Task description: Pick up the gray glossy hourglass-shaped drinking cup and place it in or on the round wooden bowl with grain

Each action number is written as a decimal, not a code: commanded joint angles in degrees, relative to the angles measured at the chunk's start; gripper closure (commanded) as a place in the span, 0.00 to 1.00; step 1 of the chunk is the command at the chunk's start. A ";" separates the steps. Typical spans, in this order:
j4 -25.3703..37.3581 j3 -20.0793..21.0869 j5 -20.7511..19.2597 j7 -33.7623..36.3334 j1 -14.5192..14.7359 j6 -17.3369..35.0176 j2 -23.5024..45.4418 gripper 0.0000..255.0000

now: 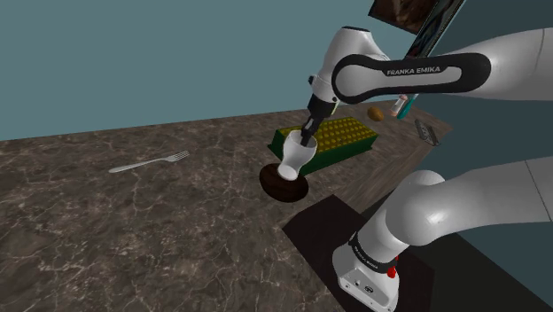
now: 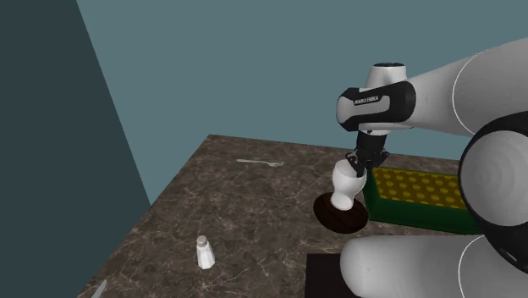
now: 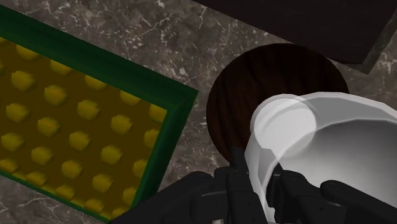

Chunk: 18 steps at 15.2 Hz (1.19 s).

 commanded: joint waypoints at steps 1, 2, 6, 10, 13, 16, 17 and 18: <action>-1.08 -0.13 -0.13 0.01 -0.08 1.94 0.80 1.00; -1.65 -0.16 -0.18 0.05 -0.10 2.86 1.15 1.00; -3.84 -0.26 -0.39 0.25 -0.18 6.70 2.80 1.00; -3.84 -0.26 -0.39 0.25 -0.18 6.70 2.80 1.00; -3.84 -0.26 -0.39 0.25 -0.18 6.70 2.80 1.00; -3.84 -0.26 -0.39 0.24 -0.18 6.70 2.79 0.00; -3.85 -0.26 -0.39 0.24 -0.18 6.69 2.79 0.00; -3.85 -0.26 -0.39 0.24 -0.18 6.69 2.79 0.00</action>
